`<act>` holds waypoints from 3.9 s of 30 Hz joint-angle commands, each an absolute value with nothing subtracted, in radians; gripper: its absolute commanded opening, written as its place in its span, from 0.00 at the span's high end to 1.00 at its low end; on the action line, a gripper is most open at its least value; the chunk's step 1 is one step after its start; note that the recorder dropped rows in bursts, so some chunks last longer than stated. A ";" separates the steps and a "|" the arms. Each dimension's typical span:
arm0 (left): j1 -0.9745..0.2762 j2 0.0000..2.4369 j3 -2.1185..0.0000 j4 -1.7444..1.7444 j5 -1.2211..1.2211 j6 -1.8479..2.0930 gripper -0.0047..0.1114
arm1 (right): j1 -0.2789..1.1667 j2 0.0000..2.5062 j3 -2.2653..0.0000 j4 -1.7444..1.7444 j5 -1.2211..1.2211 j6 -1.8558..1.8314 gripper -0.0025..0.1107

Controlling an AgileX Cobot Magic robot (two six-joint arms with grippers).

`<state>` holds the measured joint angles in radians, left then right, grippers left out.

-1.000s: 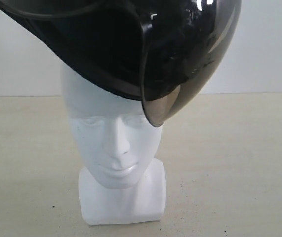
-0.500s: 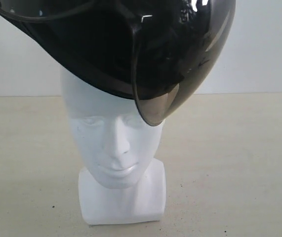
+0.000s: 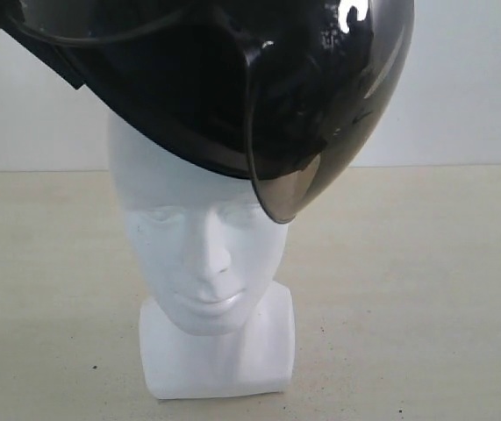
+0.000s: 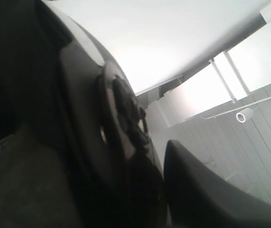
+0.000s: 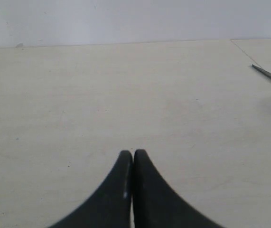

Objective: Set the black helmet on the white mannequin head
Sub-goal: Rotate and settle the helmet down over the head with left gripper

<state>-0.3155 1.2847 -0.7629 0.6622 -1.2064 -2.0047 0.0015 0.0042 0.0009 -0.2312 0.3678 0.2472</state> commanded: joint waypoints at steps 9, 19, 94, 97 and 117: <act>-0.290 1.316 -0.762 0.611 -1.107 -1.910 0.92 | 0.000 0.000 0.000 -0.239 0.357 0.248 0.98; -0.247 1.316 -0.742 0.611 -1.091 -1.894 0.92 | 0.000 0.000 0.000 -0.239 0.357 0.248 0.98; -0.180 1.315 -0.464 0.611 -0.887 -1.654 0.92 | 0.000 0.000 0.000 -0.239 0.357 0.248 0.98; -0.180 1.315 -0.464 0.647 -0.866 -1.654 0.92 | 0.000 0.000 0.000 -0.239 0.357 0.248 0.98; -0.180 1.315 -0.405 0.700 -0.837 -1.643 0.53 | 0.000 0.000 0.000 -0.239 0.357 0.248 0.98</act>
